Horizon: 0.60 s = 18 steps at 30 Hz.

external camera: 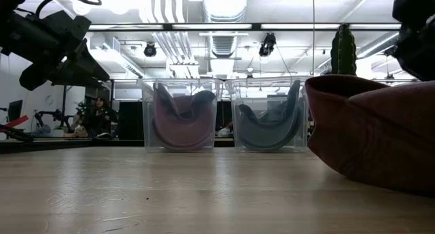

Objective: Pick & Place hat
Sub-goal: Put the red cap into the left transparent bin

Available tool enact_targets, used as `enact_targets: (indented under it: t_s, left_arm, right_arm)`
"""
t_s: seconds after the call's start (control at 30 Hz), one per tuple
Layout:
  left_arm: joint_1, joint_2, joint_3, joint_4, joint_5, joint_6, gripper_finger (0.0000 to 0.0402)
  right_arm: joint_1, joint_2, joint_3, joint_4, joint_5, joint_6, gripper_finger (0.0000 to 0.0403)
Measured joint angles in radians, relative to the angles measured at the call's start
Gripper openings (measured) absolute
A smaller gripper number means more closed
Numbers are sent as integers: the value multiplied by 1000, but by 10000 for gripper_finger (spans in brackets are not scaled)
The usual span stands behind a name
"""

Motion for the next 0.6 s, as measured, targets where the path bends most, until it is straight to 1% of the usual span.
enact_targets:
  t_s: [0.17, 0.3, 0.43, 0.6]
  left_arm:
    - [0, 0, 0, 4, 0, 0, 156]
    - [0, 0, 0, 4, 0, 0, 156]
    - [0, 0, 0, 4, 0, 0, 156]
    - [0, 0, 0, 6, 0, -4, 156]
  right_arm:
    - [0, 38, -9, 5, 15, 20, 241]
    - [0, 88, -9, 28, 17, 23, 230]
    - [0, 129, -9, 66, 17, 27, 206]
    - [0, 153, -7, 95, 14, 39, 163]
